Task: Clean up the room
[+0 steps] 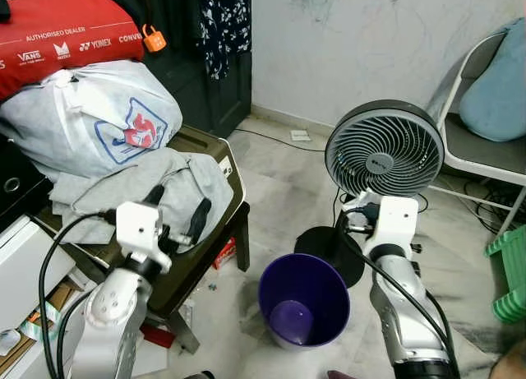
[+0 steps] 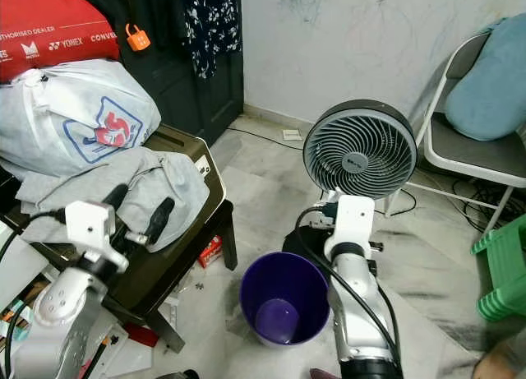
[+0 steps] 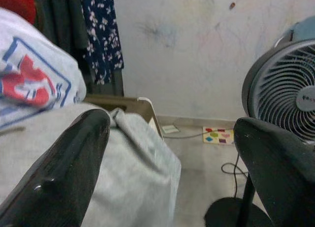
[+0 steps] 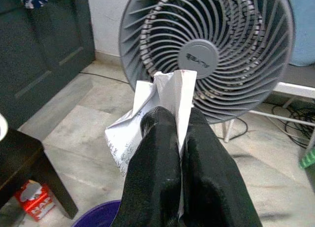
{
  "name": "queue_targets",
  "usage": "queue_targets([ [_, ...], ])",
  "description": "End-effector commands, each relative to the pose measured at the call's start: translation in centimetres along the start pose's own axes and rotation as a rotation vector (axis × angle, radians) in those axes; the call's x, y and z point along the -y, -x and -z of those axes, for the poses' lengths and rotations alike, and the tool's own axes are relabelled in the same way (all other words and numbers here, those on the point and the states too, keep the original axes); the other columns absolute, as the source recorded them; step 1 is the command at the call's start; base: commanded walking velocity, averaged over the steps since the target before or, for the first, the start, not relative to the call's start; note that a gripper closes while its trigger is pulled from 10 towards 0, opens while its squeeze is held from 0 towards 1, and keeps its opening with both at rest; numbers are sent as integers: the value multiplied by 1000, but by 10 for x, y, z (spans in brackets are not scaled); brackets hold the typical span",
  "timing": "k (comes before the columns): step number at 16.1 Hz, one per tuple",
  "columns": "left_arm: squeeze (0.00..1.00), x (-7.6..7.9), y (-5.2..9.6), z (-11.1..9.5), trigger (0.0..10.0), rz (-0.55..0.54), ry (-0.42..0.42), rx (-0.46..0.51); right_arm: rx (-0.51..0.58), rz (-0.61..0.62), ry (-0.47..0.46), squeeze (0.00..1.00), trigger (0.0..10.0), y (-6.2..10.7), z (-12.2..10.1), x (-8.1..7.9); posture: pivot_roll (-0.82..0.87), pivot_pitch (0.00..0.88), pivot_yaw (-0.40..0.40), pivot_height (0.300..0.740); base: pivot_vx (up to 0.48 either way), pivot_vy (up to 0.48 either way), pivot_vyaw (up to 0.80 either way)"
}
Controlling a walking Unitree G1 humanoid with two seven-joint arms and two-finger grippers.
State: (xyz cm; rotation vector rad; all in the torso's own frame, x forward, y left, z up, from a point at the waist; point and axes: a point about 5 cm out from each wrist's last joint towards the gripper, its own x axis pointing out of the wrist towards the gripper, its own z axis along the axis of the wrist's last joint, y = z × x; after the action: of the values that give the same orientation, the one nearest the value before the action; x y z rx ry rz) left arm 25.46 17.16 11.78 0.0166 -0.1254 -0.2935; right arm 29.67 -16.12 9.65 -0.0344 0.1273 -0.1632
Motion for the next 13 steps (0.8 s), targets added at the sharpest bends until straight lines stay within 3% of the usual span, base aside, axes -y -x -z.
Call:
queue_targets([
  [1,0,-1,6,-2,10000,25,-16,1,4,-5,-2,0,10000,-1,-1,-4,2,52,-3,740,0,0,0],
  [3,0,2,19,0,10000,110,-51,-32,-68,-10,43,0,10000,-3,14,-11,32,65,-4,740,0,0,0],
  [5,0,-4,44,0,10000,182,-85,-99,-113,11,55,0,10000,-7,22,-13,79,105,-11,740,0,0,0],
  [7,0,-8,65,-4,10000,230,-113,-147,-131,62,77,0,10000,-8,26,-8,119,159,40,740,0,0,0],
  [11,0,-16,67,-15,10000,243,-131,-173,-119,198,46,0,10000,-15,25,6,125,230,80,740,0,0,0],
  [13,0,-8,66,-19,10000,288,-111,-187,-165,282,28,0,10000,-15,31,11,132,260,95,740,0,0,0],
])
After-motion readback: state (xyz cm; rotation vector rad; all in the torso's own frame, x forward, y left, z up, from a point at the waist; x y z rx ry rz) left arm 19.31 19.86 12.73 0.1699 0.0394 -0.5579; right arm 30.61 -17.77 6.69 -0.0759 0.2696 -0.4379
